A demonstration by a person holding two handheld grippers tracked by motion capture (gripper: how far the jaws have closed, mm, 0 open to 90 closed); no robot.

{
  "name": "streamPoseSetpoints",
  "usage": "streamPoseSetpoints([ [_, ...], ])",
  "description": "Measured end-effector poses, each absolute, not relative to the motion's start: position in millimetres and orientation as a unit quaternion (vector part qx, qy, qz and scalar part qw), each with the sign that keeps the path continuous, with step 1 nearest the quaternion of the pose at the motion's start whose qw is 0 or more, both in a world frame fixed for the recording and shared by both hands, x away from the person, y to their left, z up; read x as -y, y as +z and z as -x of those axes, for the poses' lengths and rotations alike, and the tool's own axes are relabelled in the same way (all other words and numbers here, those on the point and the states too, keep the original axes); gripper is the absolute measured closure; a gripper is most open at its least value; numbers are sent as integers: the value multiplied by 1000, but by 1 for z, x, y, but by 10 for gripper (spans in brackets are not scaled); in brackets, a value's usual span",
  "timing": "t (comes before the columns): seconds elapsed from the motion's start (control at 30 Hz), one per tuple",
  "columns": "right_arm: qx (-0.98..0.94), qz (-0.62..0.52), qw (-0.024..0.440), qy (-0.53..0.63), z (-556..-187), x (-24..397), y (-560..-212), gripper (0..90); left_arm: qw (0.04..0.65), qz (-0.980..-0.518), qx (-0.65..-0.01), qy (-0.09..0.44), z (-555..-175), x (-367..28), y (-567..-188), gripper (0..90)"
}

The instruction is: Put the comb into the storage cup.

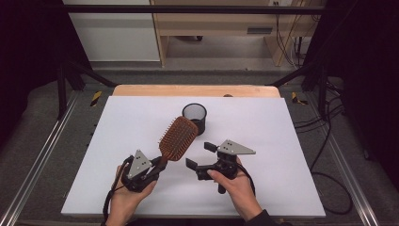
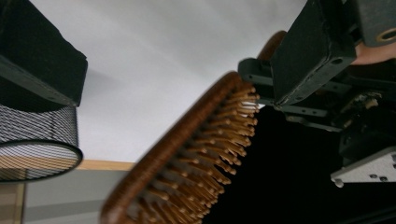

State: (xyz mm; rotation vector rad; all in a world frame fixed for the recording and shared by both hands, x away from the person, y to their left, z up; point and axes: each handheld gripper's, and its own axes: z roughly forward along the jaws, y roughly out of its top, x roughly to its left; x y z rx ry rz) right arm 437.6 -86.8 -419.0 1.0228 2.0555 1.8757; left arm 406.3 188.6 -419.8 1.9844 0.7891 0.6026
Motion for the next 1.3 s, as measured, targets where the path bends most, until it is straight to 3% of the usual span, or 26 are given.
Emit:
streamPoseSetpoints([
  [0.43, -678, -345, 64, 646, -447, 77, -406, 62, 447, -806, -296, 251, -399, -178, -419, 729],
  [0.87, -662, -362, 44, 654, -456, 78, -397, 168, 443, -812, -280, 257, -396, -170, -422, 729],
  [1.3, -663, -364, 32, 654, -460, 79, -393, 204, 448, -807, -283, 260, -399, -172, -424, 729],
])
